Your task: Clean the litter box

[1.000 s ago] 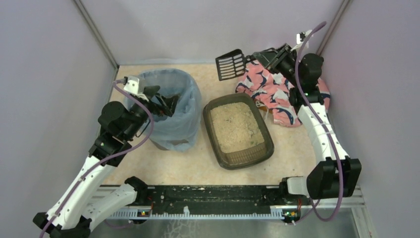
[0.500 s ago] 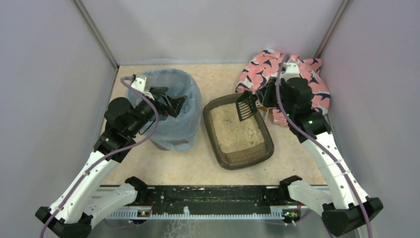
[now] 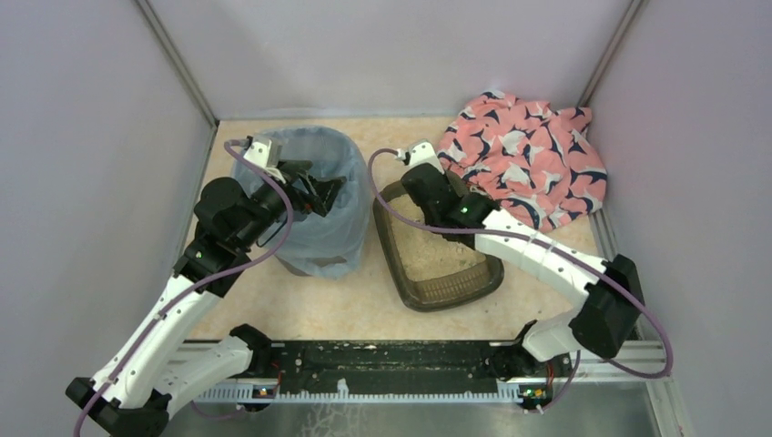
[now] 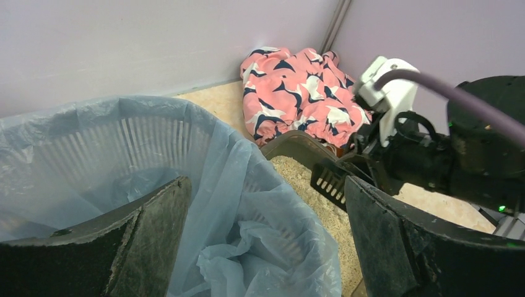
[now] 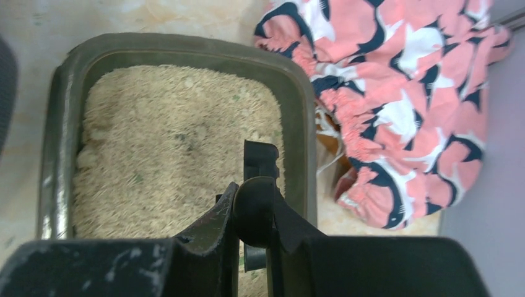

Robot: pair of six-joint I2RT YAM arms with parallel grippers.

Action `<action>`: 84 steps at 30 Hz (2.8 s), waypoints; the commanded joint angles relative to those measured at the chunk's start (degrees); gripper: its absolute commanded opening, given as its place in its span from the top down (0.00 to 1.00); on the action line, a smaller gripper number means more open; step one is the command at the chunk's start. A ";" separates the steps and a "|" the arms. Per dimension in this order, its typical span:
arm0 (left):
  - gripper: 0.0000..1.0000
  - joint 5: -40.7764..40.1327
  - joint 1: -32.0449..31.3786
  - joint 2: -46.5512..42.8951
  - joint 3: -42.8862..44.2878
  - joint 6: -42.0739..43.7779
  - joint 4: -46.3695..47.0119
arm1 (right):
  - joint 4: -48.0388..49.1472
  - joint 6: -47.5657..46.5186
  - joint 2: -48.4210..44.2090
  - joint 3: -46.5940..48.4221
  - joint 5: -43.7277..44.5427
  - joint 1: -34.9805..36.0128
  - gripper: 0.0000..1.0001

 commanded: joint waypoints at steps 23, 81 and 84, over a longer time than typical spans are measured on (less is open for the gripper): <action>0.01 0.91 1.70 0.57 -0.08 1.37 -0.90 | 20.99 -14.95 12.08 -0.79 9.56 0.93 1.00; 0.01 2.69 2.07 1.67 -0.35 1.26 -1.04 | 37.00 -25.66 13.36 -10.55 12.88 0.65 1.00; 0.01 2.97 1.98 1.46 -0.42 1.34 -1.10 | 37.01 -24.47 13.95 -10.80 11.13 1.03 1.00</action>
